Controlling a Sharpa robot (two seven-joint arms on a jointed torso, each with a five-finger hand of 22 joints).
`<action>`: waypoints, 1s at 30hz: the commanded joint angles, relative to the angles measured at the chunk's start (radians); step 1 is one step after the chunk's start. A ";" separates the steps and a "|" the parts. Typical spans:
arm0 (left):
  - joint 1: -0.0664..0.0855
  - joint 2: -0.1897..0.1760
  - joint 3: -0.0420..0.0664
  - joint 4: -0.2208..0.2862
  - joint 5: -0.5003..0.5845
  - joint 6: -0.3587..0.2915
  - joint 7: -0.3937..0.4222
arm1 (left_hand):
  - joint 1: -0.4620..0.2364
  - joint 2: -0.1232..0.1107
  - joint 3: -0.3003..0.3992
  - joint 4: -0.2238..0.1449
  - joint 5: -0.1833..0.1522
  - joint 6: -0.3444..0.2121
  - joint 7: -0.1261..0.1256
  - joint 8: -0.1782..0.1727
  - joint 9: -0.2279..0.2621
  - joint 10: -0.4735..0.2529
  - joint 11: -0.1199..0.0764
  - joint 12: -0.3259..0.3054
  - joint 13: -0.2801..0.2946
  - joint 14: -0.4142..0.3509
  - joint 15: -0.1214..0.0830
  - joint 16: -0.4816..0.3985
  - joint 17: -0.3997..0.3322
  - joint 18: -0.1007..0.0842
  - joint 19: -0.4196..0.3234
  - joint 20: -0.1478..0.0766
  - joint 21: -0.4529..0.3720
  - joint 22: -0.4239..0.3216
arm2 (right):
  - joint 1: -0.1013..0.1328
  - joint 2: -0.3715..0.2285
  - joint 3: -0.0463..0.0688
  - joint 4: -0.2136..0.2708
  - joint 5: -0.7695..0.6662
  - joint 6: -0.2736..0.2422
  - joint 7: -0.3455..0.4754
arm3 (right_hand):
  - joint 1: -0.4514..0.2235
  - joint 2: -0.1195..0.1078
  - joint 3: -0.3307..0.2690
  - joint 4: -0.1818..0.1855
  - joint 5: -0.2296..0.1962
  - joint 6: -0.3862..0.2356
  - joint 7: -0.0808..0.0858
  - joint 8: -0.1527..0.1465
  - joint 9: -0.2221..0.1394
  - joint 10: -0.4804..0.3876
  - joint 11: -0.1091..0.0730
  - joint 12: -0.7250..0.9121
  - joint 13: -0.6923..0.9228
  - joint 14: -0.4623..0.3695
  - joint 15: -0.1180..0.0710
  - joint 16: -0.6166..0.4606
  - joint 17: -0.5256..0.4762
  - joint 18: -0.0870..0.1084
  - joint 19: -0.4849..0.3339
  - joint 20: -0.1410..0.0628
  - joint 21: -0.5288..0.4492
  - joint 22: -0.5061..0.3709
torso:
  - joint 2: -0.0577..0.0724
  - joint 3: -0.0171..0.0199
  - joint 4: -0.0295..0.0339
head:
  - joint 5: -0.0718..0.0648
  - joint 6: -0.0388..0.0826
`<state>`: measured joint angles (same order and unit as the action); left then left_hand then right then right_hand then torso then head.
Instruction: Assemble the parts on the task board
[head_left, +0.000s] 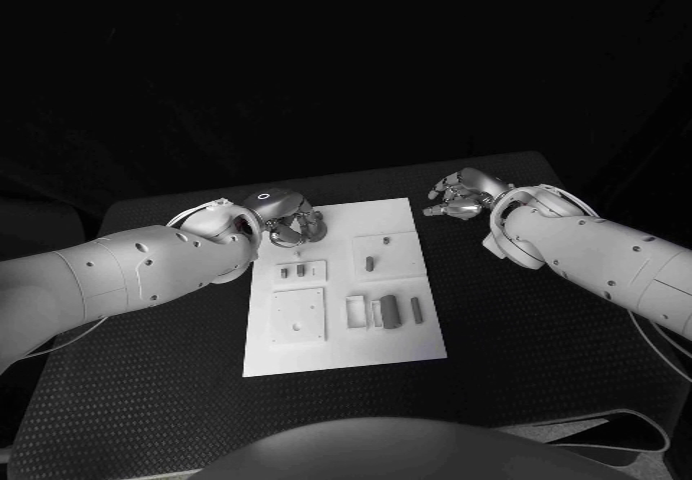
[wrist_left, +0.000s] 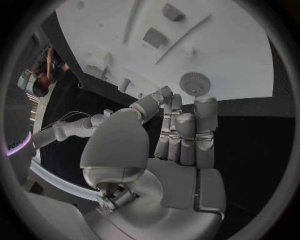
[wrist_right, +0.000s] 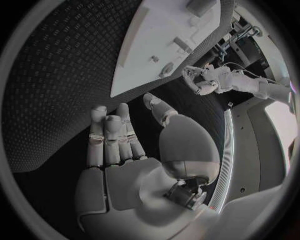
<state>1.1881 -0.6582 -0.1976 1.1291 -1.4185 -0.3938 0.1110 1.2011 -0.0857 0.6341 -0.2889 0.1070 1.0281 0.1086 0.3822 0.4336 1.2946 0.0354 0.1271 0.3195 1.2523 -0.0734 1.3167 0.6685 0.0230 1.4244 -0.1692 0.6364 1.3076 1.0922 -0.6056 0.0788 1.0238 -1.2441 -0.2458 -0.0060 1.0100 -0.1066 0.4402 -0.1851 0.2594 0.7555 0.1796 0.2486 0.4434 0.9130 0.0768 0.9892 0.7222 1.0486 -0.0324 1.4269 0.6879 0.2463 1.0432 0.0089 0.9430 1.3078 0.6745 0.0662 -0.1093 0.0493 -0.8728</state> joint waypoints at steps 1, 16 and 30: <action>0.000 -0.011 -0.001 0.012 0.004 0.009 -0.003 | -0.005 0.004 0.005 0.002 0.003 0.003 0.002 0.003 0.002 0.007 -0.001 0.001 0.001 0.005 -0.005 -0.006 -0.001 0.153 0.007 -0.003 0.006 0.017 | 0.000 -0.002 0.000 0.003 -0.007 0.007 0.007 | -0.011 0.000 0.000 0.001 -0.001 0.003 0.008 0.006 -0.001 -0.008 -0.002 0.007 -0.001 -0.007 -0.002 -0.004 -0.001 0.015 -0.001 -0.004 -0.004 0.016 | 0.001 -0.0020 0.0013 | 0.001 0.000; -0.001 -0.049 -0.025 0.017 -0.044 -0.001 -0.009 | -0.003 0.000 0.006 0.000 0.002 0.003 0.002 0.002 0.003 0.007 -0.002 -0.001 0.003 0.005 -0.005 -0.007 -0.001 0.153 0.006 -0.004 0.006 0.017 | 0.000 -0.007 0.000 0.005 -0.007 0.007 0.006 | -0.011 0.000 0.000 0.001 -0.001 0.003 0.008 0.006 -0.002 -0.008 -0.002 0.007 -0.001 -0.007 -0.002 -0.004 -0.001 0.015 -0.001 -0.004 -0.004 0.016 | 0.001 -0.0011 -0.0002 | 0.018 0.000; -0.018 -0.029 -0.038 -0.021 -0.078 -0.001 -0.011 | 0.000 -0.006 0.008 0.000 0.002 0.003 0.002 0.001 0.004 0.007 -0.001 -0.004 0.004 0.004 -0.005 -0.009 -0.001 0.151 0.004 -0.004 0.005 0.018 | 0.000 -0.005 0.000 0.003 -0.007 0.007 0.007 | -0.011 0.000 0.000 0.001 -0.001 0.003 0.008 0.006 -0.002 -0.008 -0.002 0.007 -0.001 -0.007 -0.002 -0.004 -0.001 0.015 -0.001 -0.004 -0.004 0.016 | 0.001 0.0023 -0.0028 | 0.021 0.000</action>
<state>1.1704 -0.6907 -0.2358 1.1087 -1.4763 -0.3939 0.1002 1.2012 -0.0885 0.6357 -0.2873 0.1032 1.0254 0.1090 0.3824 0.4369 1.2941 0.0348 0.1227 0.3221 1.2595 -0.0732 1.3127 0.6687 0.0222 1.4296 -0.1712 0.6360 1.3077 1.0922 -0.6113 0.0789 1.0259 -1.2441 -0.2457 -0.0065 1.0100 -0.1066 0.4402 -0.1851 0.2594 0.7576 0.1775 0.2486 0.4426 0.9130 0.0768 0.9892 0.7223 1.0488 -0.0322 1.4269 0.6880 0.2465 1.0416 0.0109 0.9431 1.3078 0.6763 0.0674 -0.1115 0.0693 -0.8728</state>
